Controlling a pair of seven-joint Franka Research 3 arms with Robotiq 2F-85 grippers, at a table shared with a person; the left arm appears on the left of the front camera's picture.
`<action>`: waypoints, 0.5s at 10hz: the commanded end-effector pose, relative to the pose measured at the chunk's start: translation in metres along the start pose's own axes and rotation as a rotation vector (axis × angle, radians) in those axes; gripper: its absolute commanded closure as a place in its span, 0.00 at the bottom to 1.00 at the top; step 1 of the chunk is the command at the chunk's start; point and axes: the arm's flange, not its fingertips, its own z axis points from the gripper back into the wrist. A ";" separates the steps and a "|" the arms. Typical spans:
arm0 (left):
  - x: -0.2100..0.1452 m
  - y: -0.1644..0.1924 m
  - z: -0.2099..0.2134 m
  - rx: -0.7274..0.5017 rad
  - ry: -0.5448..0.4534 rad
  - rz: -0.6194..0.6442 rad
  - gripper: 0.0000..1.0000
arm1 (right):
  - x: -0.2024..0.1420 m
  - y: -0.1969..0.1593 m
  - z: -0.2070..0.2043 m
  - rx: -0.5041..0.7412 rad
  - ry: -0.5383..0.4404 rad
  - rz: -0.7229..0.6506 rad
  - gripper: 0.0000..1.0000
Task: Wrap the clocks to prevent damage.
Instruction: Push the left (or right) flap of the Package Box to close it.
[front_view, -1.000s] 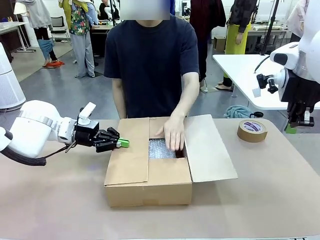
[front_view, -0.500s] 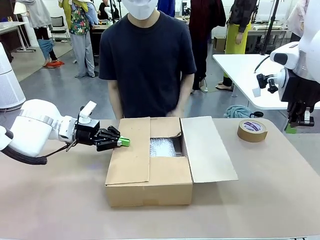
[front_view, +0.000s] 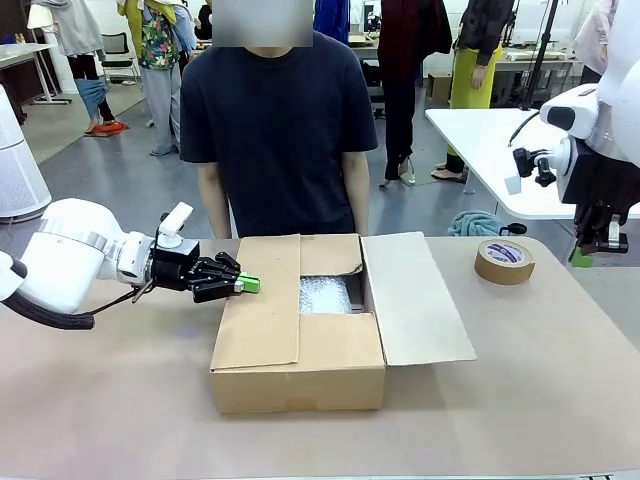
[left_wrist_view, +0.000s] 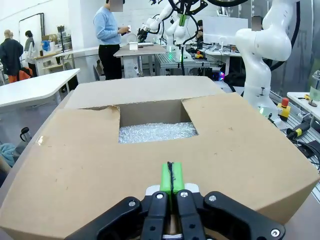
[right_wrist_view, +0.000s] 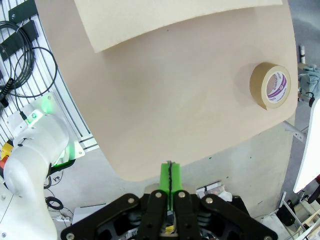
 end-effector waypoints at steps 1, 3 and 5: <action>-0.002 0.001 -0.002 0.018 0.023 0.012 1.00 | 0.000 0.000 0.000 0.000 0.000 0.000 0.99; -0.002 0.001 -0.002 0.018 0.023 0.012 1.00 | -0.037 -0.040 -0.027 0.237 -0.421 0.222 0.99; -0.002 0.001 -0.002 0.018 0.023 0.012 1.00 | -0.084 -0.069 -0.067 0.211 -0.804 0.403 0.99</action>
